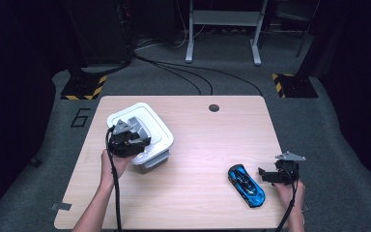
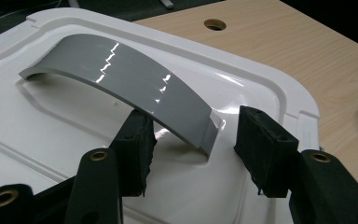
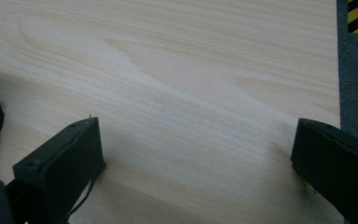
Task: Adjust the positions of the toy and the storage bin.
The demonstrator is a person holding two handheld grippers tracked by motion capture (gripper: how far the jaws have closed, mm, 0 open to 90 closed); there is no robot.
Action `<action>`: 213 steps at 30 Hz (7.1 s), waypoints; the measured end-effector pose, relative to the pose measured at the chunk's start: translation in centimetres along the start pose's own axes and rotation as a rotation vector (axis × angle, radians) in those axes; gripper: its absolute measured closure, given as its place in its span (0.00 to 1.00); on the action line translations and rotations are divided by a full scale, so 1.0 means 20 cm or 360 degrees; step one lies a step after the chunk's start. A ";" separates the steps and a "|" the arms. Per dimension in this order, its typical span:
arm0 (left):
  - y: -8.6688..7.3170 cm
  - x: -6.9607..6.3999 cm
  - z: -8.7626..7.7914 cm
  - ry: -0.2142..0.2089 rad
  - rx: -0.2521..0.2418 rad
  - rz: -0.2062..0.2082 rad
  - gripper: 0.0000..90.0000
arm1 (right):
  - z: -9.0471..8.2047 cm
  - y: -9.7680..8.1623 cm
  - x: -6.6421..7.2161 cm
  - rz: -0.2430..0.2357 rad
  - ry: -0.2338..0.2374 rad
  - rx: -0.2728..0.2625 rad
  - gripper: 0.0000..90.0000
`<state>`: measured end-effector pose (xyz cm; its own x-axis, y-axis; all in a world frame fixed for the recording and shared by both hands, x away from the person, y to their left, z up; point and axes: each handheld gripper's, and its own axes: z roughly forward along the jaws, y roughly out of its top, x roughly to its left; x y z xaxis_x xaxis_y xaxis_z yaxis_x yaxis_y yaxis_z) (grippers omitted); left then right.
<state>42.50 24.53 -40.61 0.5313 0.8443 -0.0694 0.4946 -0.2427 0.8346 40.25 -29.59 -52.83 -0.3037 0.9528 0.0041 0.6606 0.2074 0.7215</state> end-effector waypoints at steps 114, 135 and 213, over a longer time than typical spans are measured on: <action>-0.06 -0.42 0.06 0.0026 -0.0055 -0.0135 0.34 | 0.00 0.00 0.00 -0.0011 0.0006 -0.0002 0.02; -0.04 -0.48 0.10 -0.0048 -0.0081 -0.0177 0.34 | 0.00 0.00 0.00 -0.0010 0.0008 -0.0001 0.03; -0.66 0.21 0.11 0.0231 0.0284 -0.0030 0.00 | -0.19 0.40 0.22 -0.0175 0.0134 -0.0066 0.04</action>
<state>39.86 30.23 -53.12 0.4225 0.9063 0.0061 0.6243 -0.2959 0.7230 41.58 -24.48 -44.41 -0.4303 0.9025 -0.0200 0.5918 0.2987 0.7487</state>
